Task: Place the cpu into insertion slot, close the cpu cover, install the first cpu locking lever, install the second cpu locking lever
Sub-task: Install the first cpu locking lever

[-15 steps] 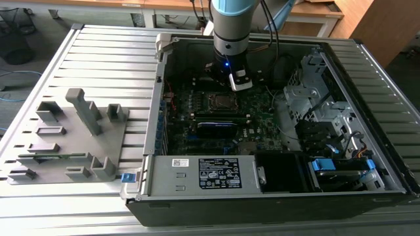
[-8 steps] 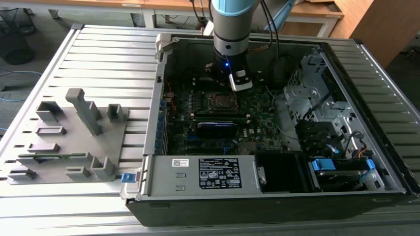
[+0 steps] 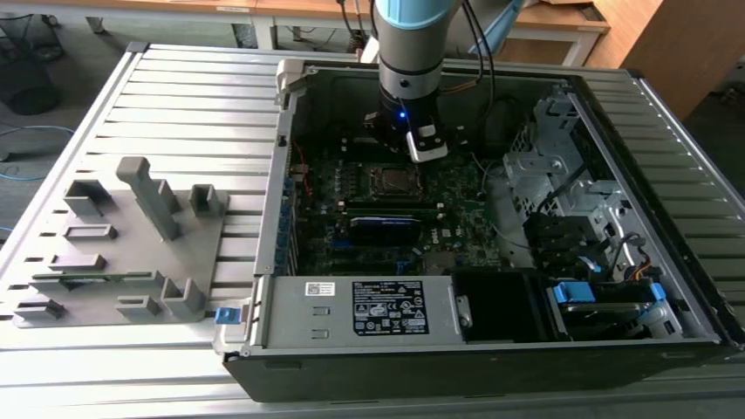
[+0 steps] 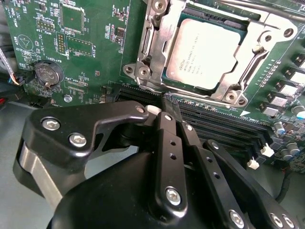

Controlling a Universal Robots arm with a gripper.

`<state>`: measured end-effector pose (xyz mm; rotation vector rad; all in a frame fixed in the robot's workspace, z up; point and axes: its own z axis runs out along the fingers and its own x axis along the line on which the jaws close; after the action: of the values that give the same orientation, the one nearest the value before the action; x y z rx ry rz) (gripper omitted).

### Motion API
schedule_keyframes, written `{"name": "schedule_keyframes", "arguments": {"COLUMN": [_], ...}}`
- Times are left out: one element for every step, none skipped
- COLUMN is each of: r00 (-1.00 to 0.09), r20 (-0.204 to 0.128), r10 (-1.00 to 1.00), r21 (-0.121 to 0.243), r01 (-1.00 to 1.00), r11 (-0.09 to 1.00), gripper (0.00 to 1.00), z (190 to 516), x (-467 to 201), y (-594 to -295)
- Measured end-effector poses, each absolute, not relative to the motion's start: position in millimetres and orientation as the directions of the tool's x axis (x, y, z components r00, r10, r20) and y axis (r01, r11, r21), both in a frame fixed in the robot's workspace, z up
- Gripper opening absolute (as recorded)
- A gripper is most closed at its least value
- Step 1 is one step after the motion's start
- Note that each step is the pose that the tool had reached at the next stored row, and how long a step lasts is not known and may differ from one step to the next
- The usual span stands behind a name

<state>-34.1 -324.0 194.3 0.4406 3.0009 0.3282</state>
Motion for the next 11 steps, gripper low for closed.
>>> {"name": "schedule_keyframes", "arguments": {"r00": [-0.954, -0.954, -0.954, -0.954, -0.954, -0.954, -0.954, -0.954, -0.954, -0.954, -0.954], "r20": [-0.058, -0.058, -0.058, -0.058, -0.058, -0.058, -0.058, -0.060, -0.059, -0.058, -0.058], "r10": [0.293, 0.293, 0.293, 0.293, 0.293, 0.293, 0.293, 0.293, 0.293, 0.294, 0.294], "r21": [0.224, 0.224, 0.224, 0.224, 0.224, 0.224, 0.224, 0.226, 0.226, 0.225, 0.225], "r01": [0.274, 0.274, 0.274, 0.274, 0.274, 0.274, 0.274, 0.273, 0.274, 0.274, 0.274], "r11": [0.935, 0.935, 0.935, 0.935, 0.935, 0.935, 0.935, 0.935, 0.935, 0.935, 0.935], "gripper": [0.11, 0.11, 0.11, 0.11, 0.11, 0.11, 0.11, 0.11, 0.11, 0.11, 0.11], "z": [194.3, 194.3, 194.3, 194.4, 194.4, 194.4, 194.3, 193.9, 193.9, 193.9, 194.2], "x": [-34.1, -34.0, -33.7, -33.2, -32.6, -31.9, -31.2, -30.1, -29.5, -29.1, -28.9], "y": [-324.0, -324.1, -324.1, -324.2, -324.2, -324.1, -324.1, -323.8, -323.8, -323.9, -324.0]}}
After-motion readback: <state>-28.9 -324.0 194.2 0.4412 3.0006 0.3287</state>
